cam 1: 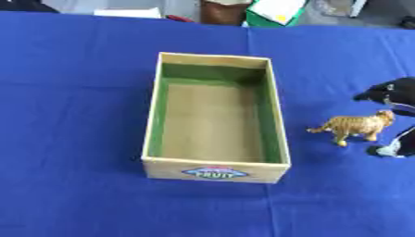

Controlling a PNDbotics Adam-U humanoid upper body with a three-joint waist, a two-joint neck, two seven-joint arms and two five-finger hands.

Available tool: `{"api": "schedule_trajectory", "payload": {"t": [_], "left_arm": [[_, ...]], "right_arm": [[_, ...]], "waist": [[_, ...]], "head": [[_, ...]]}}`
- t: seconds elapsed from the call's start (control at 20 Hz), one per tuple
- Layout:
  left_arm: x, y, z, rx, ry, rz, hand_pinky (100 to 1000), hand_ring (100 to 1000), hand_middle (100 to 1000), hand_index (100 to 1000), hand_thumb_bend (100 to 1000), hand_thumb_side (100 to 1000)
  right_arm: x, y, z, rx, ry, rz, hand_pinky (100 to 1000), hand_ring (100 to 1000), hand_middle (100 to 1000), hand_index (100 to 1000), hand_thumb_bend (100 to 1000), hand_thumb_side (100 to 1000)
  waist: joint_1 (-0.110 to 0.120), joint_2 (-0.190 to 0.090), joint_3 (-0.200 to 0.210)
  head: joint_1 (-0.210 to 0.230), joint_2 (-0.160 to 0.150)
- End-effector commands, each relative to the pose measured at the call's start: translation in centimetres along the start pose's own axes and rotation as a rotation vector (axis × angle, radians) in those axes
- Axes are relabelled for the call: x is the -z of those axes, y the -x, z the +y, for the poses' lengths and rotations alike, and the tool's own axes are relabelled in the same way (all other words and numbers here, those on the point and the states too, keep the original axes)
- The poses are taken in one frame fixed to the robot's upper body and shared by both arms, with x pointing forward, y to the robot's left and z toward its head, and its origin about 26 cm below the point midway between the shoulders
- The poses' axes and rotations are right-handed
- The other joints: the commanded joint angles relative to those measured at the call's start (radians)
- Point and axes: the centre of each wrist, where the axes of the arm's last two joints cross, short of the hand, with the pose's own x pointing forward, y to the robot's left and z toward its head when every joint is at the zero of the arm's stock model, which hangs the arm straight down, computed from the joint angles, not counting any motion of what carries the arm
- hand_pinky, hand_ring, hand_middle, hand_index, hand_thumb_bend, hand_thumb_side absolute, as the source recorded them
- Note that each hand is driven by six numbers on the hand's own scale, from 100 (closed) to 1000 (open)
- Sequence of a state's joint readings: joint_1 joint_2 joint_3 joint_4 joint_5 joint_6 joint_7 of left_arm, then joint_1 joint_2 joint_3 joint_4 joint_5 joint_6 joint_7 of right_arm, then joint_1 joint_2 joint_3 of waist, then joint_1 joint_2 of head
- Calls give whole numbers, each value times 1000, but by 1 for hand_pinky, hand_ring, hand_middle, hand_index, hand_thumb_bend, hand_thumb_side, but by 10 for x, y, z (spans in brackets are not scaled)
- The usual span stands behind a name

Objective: Pick up objects on the table and place them in the box.

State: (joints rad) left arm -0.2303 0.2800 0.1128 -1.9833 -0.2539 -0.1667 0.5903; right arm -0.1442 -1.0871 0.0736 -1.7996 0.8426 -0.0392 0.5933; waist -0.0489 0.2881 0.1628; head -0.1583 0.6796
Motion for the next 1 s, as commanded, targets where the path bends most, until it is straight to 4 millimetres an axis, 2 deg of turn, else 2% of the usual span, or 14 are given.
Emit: {"api": "schedule_trajectory", "payload": {"t": [0.05, 0.5, 0.8, 1.0], "left_arm": [[5, -6, -1, -14, 3, -28, 498, 555, 533, 689, 100, 459], [4, -6, -2, -22, 12, -26, 499, 555, 533, 688, 100, 462], [4, -7, -3, -24, 18, -27, 499, 556, 533, 688, 100, 465], [4, -6, -3, -23, 19, -24, 500, 556, 533, 687, 100, 465]], "right_arm": [[0, 8, -4, -18, 0, 18, 936, 922, 829, 1000, 498, 521], [14, 13, 8, 23, -17, -9, 925, 911, 798, 977, 453, 542], [18, 15, 12, 19, -26, -14, 919, 899, 777, 898, 337, 560], [19, 16, 14, 22, -26, -18, 907, 879, 736, 828, 195, 572]], "waist": [[1, -13, 3], [0, -8, 18], [-3, -6, 21], [-3, -6, 23]], "head": [[-6, -4], [-12, 2], [-14, 4], [-12, 4]]}}
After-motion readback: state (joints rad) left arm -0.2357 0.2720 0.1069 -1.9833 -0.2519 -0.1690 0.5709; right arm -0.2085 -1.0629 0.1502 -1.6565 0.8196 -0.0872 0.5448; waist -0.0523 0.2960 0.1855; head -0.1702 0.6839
